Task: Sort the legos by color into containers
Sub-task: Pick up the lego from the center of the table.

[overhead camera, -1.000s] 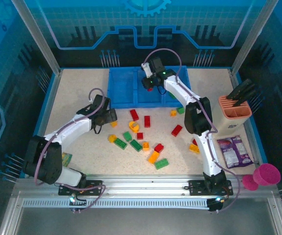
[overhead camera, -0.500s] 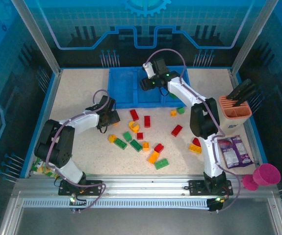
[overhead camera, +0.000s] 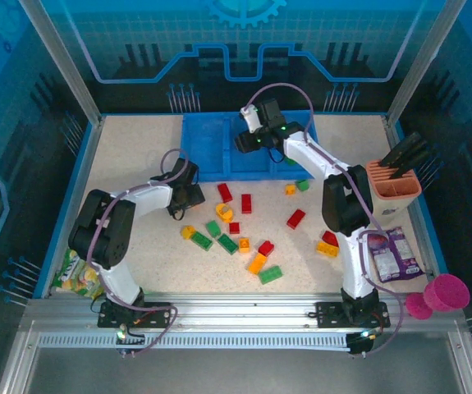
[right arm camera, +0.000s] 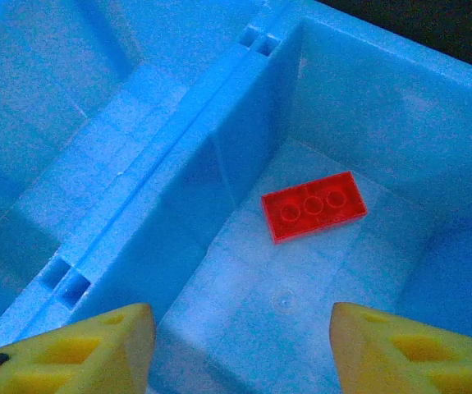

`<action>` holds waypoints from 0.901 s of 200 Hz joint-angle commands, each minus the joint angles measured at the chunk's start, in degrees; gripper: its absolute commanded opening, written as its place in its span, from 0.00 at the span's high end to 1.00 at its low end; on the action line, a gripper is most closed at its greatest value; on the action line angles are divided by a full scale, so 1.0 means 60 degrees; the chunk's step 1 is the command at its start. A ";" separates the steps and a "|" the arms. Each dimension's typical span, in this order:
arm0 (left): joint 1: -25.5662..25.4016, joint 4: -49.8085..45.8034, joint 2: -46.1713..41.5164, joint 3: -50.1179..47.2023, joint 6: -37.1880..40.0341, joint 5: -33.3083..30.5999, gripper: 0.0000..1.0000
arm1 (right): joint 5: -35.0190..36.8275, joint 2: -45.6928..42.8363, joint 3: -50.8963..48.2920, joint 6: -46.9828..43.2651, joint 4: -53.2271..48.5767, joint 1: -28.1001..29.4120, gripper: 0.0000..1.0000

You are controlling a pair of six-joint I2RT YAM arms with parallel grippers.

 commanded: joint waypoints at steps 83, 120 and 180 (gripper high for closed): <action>-0.0065 -0.0346 0.0593 0.0536 0.0404 0.0378 0.70 | 0.0025 -0.1009 -0.0970 0.0027 0.0196 -0.0220 0.43; -0.0136 -0.1018 -0.0308 0.0768 0.1119 0.0171 0.76 | 0.0265 -0.2256 -0.2351 0.0297 0.0110 -0.0221 0.43; -0.0167 -0.1871 -0.1035 0.3281 0.2414 0.0056 0.76 | 0.1184 -0.4923 -0.5341 0.1445 -0.0830 -0.0191 0.42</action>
